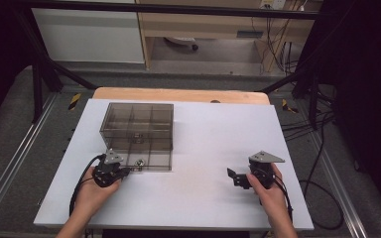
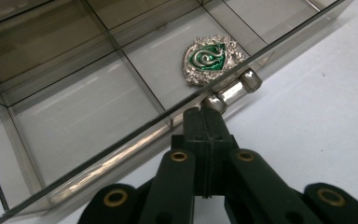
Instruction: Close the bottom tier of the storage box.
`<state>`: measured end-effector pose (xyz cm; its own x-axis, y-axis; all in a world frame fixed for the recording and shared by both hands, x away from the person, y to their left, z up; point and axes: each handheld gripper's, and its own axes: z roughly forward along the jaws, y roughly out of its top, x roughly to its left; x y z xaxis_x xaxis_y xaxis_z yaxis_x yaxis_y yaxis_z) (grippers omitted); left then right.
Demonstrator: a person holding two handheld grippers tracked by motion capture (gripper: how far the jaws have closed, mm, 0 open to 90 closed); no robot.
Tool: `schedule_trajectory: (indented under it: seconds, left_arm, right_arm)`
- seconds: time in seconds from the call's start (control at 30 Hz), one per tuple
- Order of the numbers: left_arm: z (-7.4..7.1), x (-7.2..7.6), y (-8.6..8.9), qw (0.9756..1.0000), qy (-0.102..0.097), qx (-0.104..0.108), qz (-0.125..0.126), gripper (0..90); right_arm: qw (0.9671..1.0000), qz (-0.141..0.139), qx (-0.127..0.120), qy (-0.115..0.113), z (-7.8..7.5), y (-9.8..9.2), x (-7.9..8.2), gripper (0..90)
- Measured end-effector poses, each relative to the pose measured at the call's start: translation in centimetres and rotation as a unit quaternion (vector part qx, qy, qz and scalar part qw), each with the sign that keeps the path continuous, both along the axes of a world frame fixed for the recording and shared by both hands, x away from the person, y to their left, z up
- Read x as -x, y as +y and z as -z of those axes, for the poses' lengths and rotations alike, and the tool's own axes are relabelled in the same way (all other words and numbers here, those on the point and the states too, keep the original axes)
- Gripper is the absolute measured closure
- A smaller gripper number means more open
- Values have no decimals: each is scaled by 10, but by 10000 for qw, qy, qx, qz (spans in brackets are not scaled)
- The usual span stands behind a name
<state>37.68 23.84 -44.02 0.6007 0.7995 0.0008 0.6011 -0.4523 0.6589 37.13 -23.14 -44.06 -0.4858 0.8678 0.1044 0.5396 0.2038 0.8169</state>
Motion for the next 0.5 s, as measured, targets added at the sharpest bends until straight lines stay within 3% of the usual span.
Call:
schedule_trajectory:
  seconds: [0.5]
  left_arm:
    - [0, 1, -2, 10000, -73, -16, -21, 900]
  right_arm:
    - [10000, -12, 1, -23, 0, 1, 0, 29]
